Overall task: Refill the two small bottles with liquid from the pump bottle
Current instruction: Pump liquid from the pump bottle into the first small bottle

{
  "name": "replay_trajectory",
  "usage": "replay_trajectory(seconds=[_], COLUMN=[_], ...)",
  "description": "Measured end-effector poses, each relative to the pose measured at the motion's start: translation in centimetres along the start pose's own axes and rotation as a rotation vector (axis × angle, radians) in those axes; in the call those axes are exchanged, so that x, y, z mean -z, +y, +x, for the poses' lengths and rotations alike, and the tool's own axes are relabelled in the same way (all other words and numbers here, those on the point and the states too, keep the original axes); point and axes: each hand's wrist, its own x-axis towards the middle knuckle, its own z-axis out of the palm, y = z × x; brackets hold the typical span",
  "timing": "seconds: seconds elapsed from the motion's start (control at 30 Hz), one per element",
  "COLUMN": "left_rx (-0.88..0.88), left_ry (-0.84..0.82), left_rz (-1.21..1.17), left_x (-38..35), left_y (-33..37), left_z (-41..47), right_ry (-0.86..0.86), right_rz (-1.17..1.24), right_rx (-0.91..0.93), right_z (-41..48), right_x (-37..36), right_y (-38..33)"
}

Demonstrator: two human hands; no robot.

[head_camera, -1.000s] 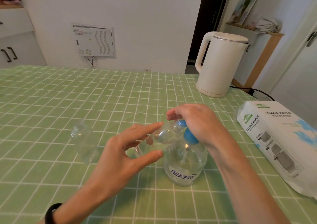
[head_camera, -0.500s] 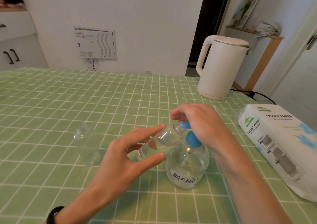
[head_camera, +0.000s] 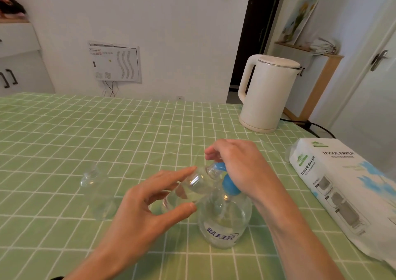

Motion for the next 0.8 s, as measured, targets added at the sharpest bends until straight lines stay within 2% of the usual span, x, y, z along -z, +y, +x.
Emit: replay_trajectory(seconds=[0.43,0.8], left_rx=[0.014,0.004], left_ry=[-0.018,-0.02], left_rz=[0.003,-0.011], left_x=[0.11,0.08], left_y=[0.35,0.43], left_z=[0.05,0.13], right_ry=[-0.054,-0.003], right_rz=[0.031,0.06], right_rx=[-0.079,-0.052], right_z=[0.34,0.33], right_x=[-0.24,0.08], right_y=[0.19,0.13])
